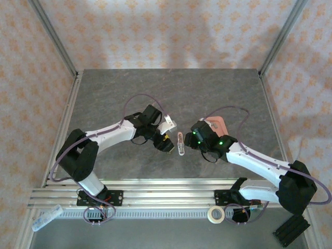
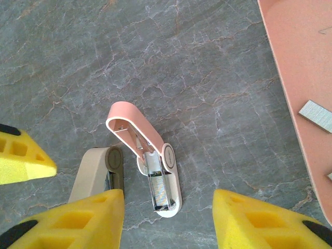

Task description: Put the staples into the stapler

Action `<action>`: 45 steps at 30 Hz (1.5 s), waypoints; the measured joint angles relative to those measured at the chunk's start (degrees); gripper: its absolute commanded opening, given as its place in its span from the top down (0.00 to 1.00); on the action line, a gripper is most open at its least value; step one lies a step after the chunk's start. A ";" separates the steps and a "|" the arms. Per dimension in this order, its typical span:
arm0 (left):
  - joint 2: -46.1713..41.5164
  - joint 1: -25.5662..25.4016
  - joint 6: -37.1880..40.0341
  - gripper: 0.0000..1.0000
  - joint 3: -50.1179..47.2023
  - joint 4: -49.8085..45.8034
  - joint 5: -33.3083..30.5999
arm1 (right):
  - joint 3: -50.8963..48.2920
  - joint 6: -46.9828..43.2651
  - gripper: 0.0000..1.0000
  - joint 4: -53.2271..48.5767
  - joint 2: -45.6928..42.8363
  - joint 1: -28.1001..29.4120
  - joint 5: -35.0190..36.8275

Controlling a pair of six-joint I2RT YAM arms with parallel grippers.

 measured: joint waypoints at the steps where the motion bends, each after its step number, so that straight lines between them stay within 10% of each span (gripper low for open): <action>1: -0.26 -0.50 -0.44 0.44 -0.04 0.55 -0.28 | 0.00 0.00 0.52 0.04 0.00 0.00 0.00; 14: 3.50 -3.82 -2.12 0.59 -5.05 5.07 -4.26 | -0.85 0.02 0.52 0.61 -0.15 0.00 -0.46; 30: 3.63 -1.49 -10.16 0.22 6.29 7.08 -5.09 | -1.01 0.02 0.51 -0.55 -6.19 -0.28 0.66; 45: 18.75 0.00 -9.97 0.30 17.40 6.91 -1.90 | -1.99 0.02 0.50 -2.56 -9.97 -1.18 1.36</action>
